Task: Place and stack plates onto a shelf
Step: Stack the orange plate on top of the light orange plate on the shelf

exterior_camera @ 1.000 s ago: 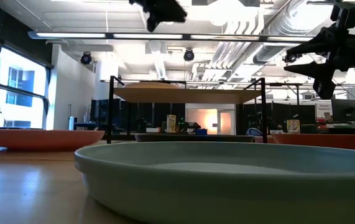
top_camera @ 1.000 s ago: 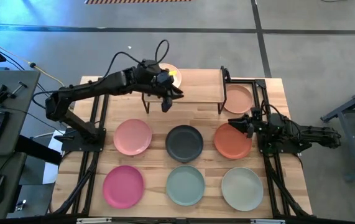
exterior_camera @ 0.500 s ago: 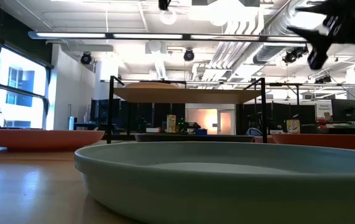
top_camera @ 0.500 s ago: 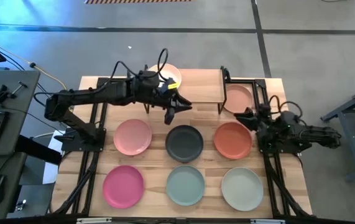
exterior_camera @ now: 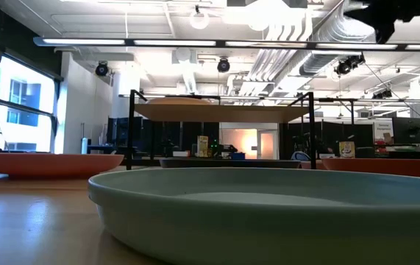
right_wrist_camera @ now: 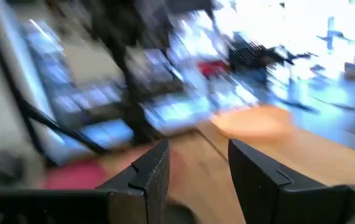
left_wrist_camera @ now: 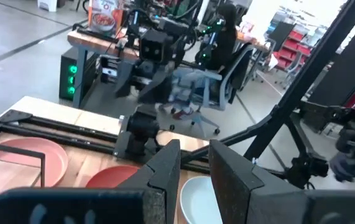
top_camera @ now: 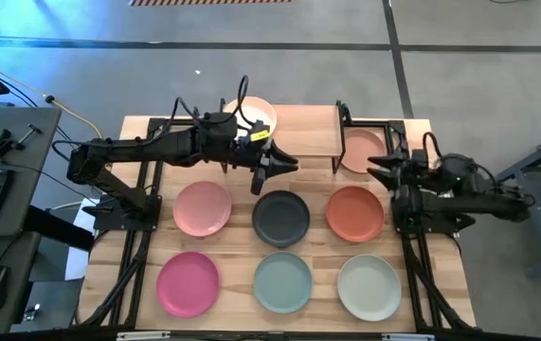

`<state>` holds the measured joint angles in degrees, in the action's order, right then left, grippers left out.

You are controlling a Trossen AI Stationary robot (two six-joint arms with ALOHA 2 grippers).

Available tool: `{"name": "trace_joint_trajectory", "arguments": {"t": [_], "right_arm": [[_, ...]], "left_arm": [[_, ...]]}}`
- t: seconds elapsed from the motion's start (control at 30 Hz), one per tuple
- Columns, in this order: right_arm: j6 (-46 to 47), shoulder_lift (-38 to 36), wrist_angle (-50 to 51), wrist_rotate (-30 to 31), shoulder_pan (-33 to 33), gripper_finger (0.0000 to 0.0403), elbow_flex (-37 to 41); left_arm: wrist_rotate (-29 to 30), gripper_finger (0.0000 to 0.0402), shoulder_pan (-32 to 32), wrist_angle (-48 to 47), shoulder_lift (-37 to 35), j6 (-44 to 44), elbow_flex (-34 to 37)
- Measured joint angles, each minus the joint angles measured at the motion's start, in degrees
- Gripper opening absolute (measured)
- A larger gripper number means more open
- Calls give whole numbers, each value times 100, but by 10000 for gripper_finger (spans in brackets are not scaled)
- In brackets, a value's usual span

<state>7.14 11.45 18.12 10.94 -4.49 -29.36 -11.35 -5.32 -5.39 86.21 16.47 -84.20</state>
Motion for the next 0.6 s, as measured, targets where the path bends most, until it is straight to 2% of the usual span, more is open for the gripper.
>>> {"name": "trace_joint_trajectory", "arguments": {"t": [0.17,0.33,0.43,0.6], "right_arm": [[-862,808,1895,979,0,147,-899],[-1129,1533,2996,1088,0,147,-1307],[-833,1883,3294,518,-2,147,-1323],[-217,2420,3488,-1139,0,147,-1353]], "left_arm": [[0,74,-2,102,0,-2,0],[0,74,-21,85,0,-4,0],[0,74,-28,82,0,-6,0],[-2,74,-33,-7,0,-112,0]]}}
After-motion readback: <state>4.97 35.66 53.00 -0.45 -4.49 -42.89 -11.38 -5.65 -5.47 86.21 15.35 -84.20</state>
